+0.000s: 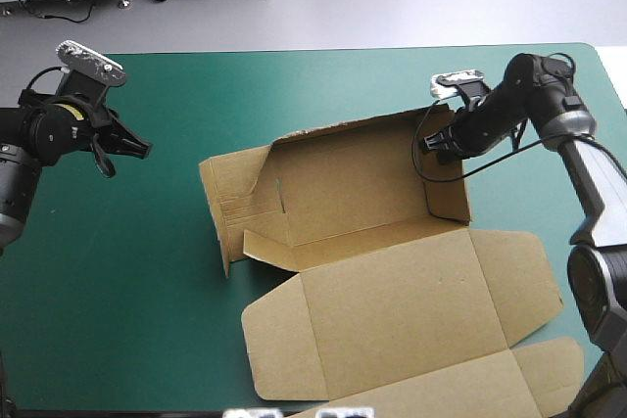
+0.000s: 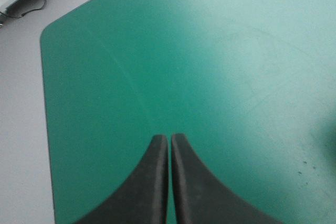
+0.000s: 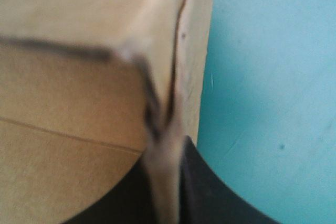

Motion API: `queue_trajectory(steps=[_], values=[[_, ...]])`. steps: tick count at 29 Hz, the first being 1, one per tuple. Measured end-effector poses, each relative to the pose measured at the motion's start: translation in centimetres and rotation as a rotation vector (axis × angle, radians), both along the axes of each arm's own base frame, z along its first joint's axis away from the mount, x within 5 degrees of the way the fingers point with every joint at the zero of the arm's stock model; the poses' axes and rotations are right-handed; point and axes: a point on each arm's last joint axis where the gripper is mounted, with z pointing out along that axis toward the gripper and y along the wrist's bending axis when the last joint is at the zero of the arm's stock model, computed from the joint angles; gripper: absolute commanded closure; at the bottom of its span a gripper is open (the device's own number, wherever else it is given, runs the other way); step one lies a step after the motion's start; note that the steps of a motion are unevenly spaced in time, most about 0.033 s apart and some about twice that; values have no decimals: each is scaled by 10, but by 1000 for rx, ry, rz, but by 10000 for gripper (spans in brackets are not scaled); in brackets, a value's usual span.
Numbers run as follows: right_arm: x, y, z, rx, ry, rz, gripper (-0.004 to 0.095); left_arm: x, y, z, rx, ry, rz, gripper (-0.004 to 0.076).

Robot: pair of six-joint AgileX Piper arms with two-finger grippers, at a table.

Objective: Fold the box

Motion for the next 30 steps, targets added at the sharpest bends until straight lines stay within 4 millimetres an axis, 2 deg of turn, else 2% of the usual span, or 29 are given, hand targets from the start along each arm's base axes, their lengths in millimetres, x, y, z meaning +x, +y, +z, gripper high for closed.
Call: queue_trajectory(steps=[10, 17, 21, 25, 30], values=[[30, 14, -35, 22, -28, 8, 904, 16, -5, -29, -37, 164, -28, 716], [34, 16, -41, 18, -57, 38, 776, 22, -5, -37, -33, 197, -30, 716], [35, 15, -43, 3, -51, 53, 760, 24, -5, -40, -19, 211, -45, 716], [36, 14, -32, -20, -51, 77, 760, 26, -5, -43, -16, 224, -48, 716], [40, 10, -1, -70, -104, 79, 744, 26, -5, -44, -13, 227, -51, 716]])
